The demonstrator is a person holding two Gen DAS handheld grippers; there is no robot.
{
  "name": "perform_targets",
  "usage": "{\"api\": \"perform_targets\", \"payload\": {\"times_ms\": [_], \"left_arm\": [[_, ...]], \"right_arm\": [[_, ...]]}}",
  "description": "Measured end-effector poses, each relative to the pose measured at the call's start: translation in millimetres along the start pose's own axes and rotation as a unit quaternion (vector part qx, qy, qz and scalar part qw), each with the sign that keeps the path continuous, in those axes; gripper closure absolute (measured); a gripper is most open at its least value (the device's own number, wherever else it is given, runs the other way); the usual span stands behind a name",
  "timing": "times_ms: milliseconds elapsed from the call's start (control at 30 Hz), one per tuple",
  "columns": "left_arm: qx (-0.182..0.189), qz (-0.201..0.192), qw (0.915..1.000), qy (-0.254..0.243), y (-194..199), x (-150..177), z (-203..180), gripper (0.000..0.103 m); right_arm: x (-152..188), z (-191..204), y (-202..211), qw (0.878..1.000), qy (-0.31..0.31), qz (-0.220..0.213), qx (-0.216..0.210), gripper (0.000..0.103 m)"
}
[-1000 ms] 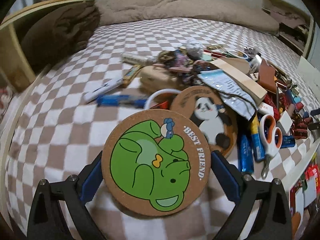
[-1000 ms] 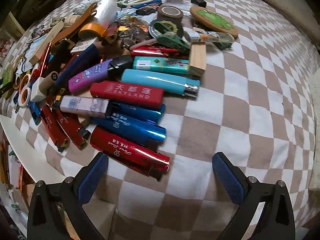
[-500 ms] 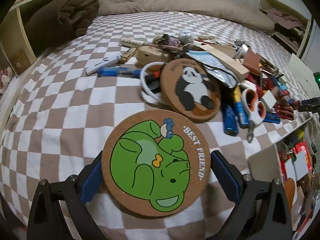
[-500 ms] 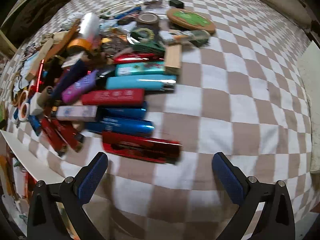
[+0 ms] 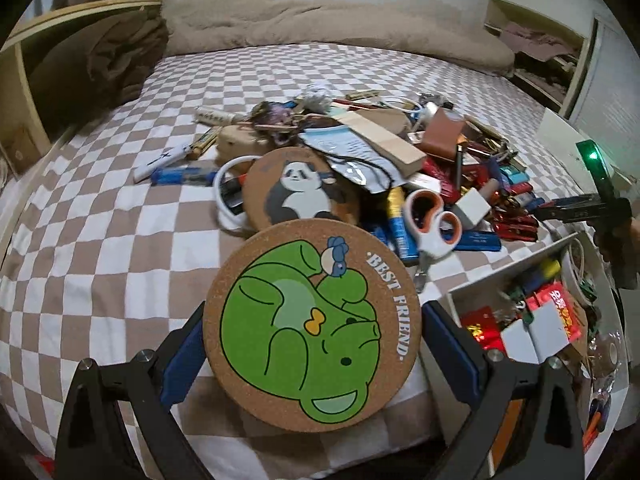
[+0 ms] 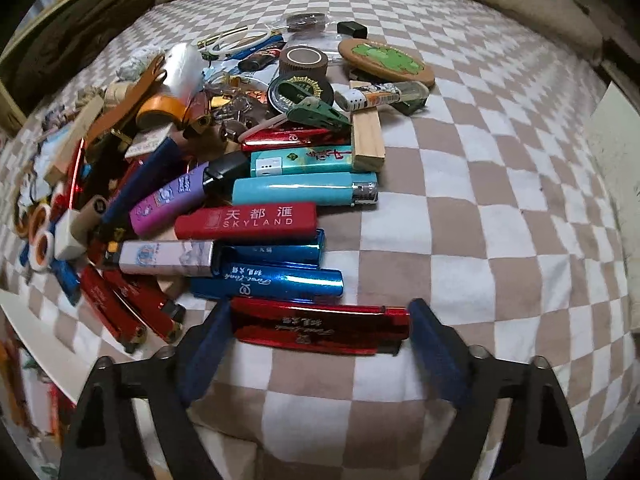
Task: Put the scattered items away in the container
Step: 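Grasp a red lighter with the right tool while the left tool holds the coaster, then carry the coaster and red lighter over the white box with both tools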
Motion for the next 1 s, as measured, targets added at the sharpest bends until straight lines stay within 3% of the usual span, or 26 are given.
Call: {"api": "perform_targets", "payload": {"times_ms": [200,467,667,733,1000], "left_arm": [[0.011,-0.007,0.9999,-0.002,2.5,-3.7,-9.4,0.003],[0.018,-0.029,0.9994,-0.004,14.0,-16.8,-19.9,0.003],[0.026,-0.046,0.9984,-0.019,29.1,-21.6,-34.1,0.003],[0.034,-0.051,0.9978,-0.023,35.4,-22.0,-39.2,0.003],[0.053,-0.072,0.9950,-0.044,59.3,-22.1,-63.1,0.003]], "right_arm": [[11.5,2.8,15.3,1.000,-0.001,-0.019,0.008,0.019],[22.4,-24.6,40.9,0.998,-0.020,-0.059,-0.010,0.019],[10.0,-6.2,83.0,0.995,-0.014,-0.097,-0.036,0.019],[-6.8,-2.9,77.6,0.993,-0.015,-0.107,-0.050,0.019],[9.6,18.5,127.5,0.985,0.012,-0.150,-0.078,0.019]]}}
Point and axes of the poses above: each gripper's, at about its wrist camera, not at the fingertips, and y roughly against the way its jaws point, z to its left, x to its underside, the point moved 1 cm from there along -y, roughly the way its jaws point, and after that the axes turned 6 degrees about x, right-handed, at the moved point
